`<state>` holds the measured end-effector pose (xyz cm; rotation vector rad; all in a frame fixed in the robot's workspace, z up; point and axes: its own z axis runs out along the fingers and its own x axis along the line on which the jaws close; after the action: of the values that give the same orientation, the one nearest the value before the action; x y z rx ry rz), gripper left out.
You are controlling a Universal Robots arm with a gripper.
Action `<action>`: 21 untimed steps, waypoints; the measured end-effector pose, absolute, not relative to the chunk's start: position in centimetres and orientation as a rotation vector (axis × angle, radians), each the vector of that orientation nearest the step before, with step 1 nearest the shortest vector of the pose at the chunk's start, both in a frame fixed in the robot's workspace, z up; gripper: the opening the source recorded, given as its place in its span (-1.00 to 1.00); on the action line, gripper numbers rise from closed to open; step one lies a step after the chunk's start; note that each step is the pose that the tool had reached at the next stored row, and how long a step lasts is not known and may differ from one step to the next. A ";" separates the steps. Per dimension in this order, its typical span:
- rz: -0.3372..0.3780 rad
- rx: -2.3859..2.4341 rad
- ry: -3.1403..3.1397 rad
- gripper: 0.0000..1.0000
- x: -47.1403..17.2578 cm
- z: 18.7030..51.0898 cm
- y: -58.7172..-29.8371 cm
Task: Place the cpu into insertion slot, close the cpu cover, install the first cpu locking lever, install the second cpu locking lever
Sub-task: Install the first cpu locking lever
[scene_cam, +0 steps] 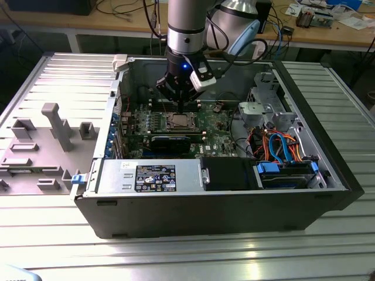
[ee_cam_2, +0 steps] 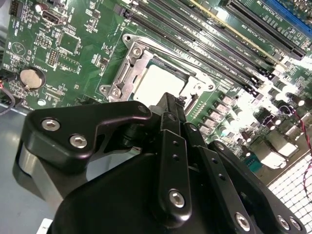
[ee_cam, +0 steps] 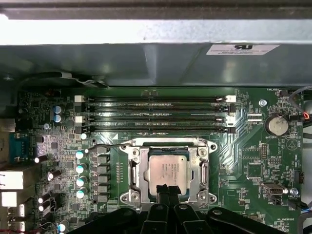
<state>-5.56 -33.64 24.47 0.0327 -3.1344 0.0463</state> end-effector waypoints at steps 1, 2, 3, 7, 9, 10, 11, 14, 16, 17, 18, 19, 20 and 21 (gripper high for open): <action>0.046 0.050 -3.134 -0.79 -5.6 24.5 -33.6; 0.046 0.060 -3.134 -0.79 -5.6 24.5 -33.6; 0.047 0.070 -3.134 -0.79 -5.6 24.5 -33.6; 0.046 0.085 -3.134 -0.79 -5.6 24.5 -33.6; 0.046 0.085 -3.134 -0.79 -5.6 24.5 -33.6; 0.047 0.085 -3.134 -0.79 -5.6 24.5 -33.6; 0.047 0.085 -3.134 -0.79 -5.6 24.5 -33.6; 0.046 0.085 -3.134 -0.79 -5.6 24.5 -33.6; 0.046 0.085 -3.134 -0.79 -5.6 24.5 -33.6; 0.047 0.085 -3.134 -0.79 -5.6 24.5 -33.6; 0.046 0.085 -3.134 -0.79 -5.6 24.5 -33.6; 0.046 0.085 -3.134 -0.79 -5.6 24.5 -33.6; 0.046 0.085 -3.134 -0.79 -5.6 24.5 -33.6; 0.046 0.085 -3.134 -0.79 -5.6 24.5 -33.6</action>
<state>-5.63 -33.63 24.53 0.0851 -3.1338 0.0465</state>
